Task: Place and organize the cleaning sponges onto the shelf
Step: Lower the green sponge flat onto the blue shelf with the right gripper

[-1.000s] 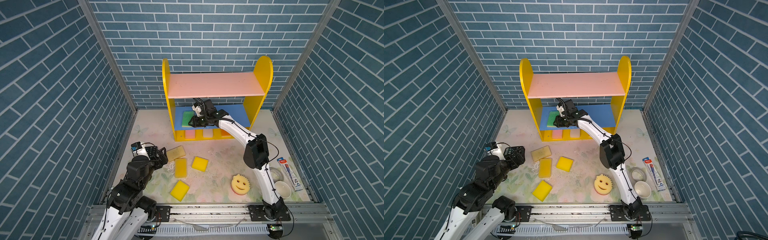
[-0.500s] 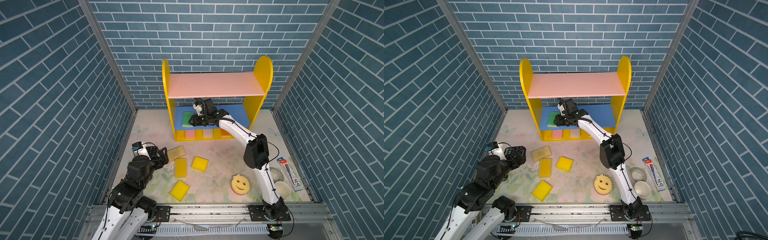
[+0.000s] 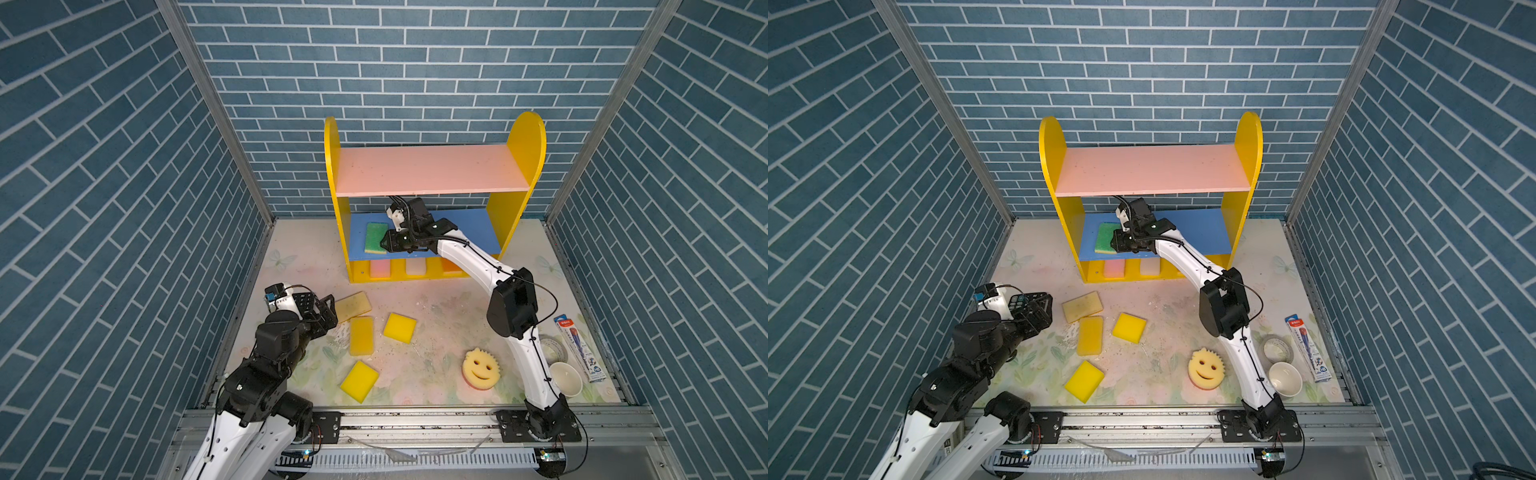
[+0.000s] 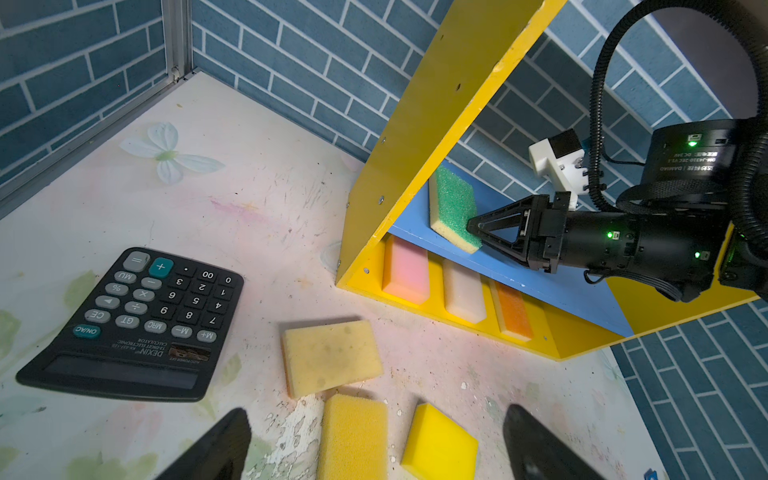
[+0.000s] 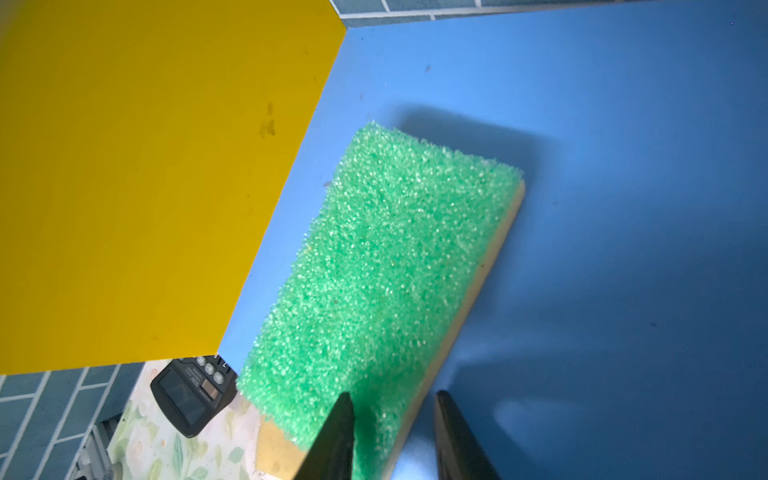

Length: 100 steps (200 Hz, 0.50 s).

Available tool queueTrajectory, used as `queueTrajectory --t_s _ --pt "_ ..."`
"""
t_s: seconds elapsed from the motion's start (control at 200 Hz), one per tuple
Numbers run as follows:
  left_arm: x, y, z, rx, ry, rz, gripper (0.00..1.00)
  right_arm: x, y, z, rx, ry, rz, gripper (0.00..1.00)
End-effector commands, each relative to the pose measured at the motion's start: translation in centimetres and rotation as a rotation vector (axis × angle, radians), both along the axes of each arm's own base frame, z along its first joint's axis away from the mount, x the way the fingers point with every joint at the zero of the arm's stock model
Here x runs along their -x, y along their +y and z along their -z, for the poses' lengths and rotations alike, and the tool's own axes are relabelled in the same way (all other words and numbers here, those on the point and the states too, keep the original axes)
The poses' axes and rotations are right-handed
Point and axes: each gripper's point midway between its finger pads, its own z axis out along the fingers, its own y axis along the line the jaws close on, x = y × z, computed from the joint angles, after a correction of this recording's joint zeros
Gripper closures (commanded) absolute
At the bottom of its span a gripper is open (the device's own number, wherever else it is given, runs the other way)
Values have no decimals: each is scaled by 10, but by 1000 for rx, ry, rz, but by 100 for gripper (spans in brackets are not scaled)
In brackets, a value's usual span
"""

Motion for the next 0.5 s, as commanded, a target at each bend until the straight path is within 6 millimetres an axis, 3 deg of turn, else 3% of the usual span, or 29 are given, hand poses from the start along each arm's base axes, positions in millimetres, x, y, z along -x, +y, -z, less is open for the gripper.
queueTrajectory --t_s 0.0,0.495 --pt "-1 -2 6 3 11 6 4 1 -2 -7 20 -31 -3 70" --pt "-2 -3 8 4 16 8 4 -2 4 -10 31 -73 -72 70"
